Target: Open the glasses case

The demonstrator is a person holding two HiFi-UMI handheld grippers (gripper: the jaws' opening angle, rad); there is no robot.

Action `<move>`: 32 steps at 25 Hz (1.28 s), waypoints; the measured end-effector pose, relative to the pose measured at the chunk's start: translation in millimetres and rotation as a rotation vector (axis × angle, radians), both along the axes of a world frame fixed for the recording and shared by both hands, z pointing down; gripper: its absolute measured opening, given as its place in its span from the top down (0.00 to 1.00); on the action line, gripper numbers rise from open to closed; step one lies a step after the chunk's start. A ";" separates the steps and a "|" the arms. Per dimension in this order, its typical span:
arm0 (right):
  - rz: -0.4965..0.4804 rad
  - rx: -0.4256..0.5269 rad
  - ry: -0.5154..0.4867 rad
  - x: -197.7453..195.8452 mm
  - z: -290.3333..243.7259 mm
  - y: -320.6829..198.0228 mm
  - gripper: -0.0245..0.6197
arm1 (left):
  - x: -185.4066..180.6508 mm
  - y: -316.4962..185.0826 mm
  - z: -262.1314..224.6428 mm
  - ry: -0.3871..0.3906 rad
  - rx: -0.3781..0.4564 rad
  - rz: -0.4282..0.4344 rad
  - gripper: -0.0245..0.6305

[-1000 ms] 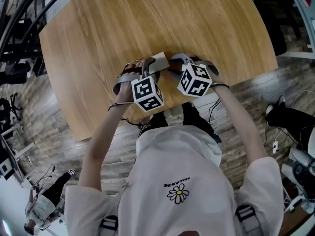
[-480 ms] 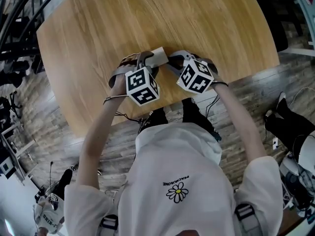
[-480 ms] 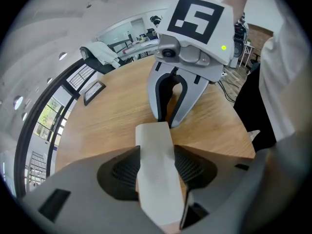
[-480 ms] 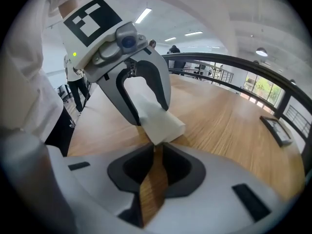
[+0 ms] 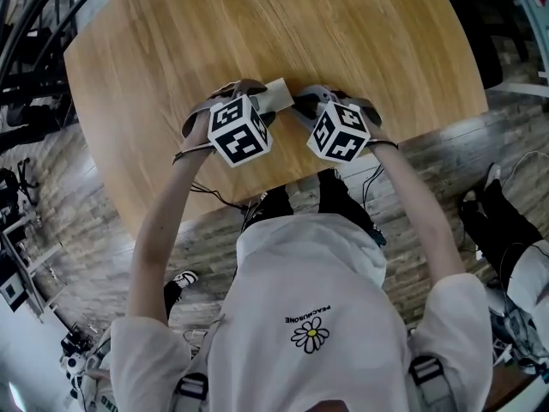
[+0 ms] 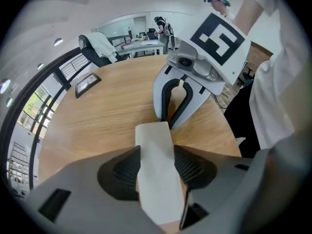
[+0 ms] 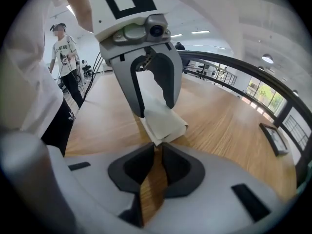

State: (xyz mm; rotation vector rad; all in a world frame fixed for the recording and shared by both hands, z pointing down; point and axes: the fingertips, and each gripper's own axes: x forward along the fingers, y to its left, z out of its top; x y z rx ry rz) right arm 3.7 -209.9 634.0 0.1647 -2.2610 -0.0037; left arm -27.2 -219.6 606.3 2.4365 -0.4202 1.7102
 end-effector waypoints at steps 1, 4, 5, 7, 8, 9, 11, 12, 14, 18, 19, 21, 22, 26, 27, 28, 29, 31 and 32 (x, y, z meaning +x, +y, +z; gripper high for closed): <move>-0.003 0.002 0.004 -1.0 -0.3 0.1 0.87 | -1.6 -1.3 -1.2 0.005 -0.031 0.007 0.62; -0.011 0.010 0.019 -4.3 -1.7 -0.5 0.88 | -5.3 -7.4 -11.5 0.010 -0.067 0.047 0.65; -0.011 0.013 0.022 -4.6 -1.8 -1.0 0.88 | -5.8 -10.1 -16.8 0.005 -0.041 0.065 0.73; -0.008 0.023 0.027 -3.2 -1.4 -1.4 0.88 | -6.8 -16.6 -25.0 -0.014 0.034 0.082 0.87; -0.007 0.028 0.031 -2.2 -1.0 -1.0 0.88 | -7.0 -18.9 -26.6 -0.022 0.056 0.083 0.88; -0.008 0.033 0.035 -1.5 -0.7 -0.4 0.89 | -7.1 -20.0 -27.0 -0.027 0.061 0.082 0.88; -0.015 0.043 0.044 -1.2 -0.5 0.3 0.89 | -7.8 -21.9 -27.2 -0.039 0.059 0.080 0.89; -0.020 0.048 0.049 -1.1 -0.6 0.3 0.89 | -8.7 -23.9 -27.8 -0.047 0.064 0.080 0.89; -0.028 0.058 0.059 -0.6 -1.4 0.3 0.89 | -10.6 -29.4 -29.1 -0.059 0.079 0.075 0.90; -0.031 0.070 0.070 0.7 -3.6 1.3 0.89 | -14.0 -41.6 -29.4 -0.076 0.098 0.051 0.92; -0.032 0.074 0.075 0.5 -3.0 1.1 0.89 | -15.1 -43.9 -29.0 -0.080 0.099 0.048 0.92; -0.032 0.083 0.088 -0.6 -0.3 0.8 0.89 | -17.6 -47.1 -28.6 -0.087 0.102 0.043 0.92; -0.030 0.085 0.092 -1.0 0.9 0.6 0.89 | -18.6 -48.3 -28.6 -0.091 0.108 0.041 0.92; 0.027 0.074 0.067 -0.2 -3.5 -5.0 0.89 | -21.3 -50.6 -32.4 -0.112 0.144 0.043 0.92; 0.046 0.074 0.055 0.9 -7.6 -7.8 0.89 | -21.2 -51.8 -35.3 -0.108 0.154 0.041 0.91; 0.060 0.073 0.046 2.2 -12.5 -10.3 0.89 | -20.4 -52.8 -39.5 -0.098 0.162 0.035 0.91; 0.071 0.074 0.037 3.6 -18.0 -12.8 0.87 | -19.1 -53.8 -45.0 -0.083 0.168 0.028 0.91; 0.090 0.091 0.019 5.8 -32.0 -19.8 0.85 | -15.5 -58.0 -60.1 -0.055 0.190 0.014 0.91; 0.104 0.109 0.006 6.3 -41.1 -24.8 0.85 | -13.5 -61.5 -69.5 -0.039 0.210 0.007 0.91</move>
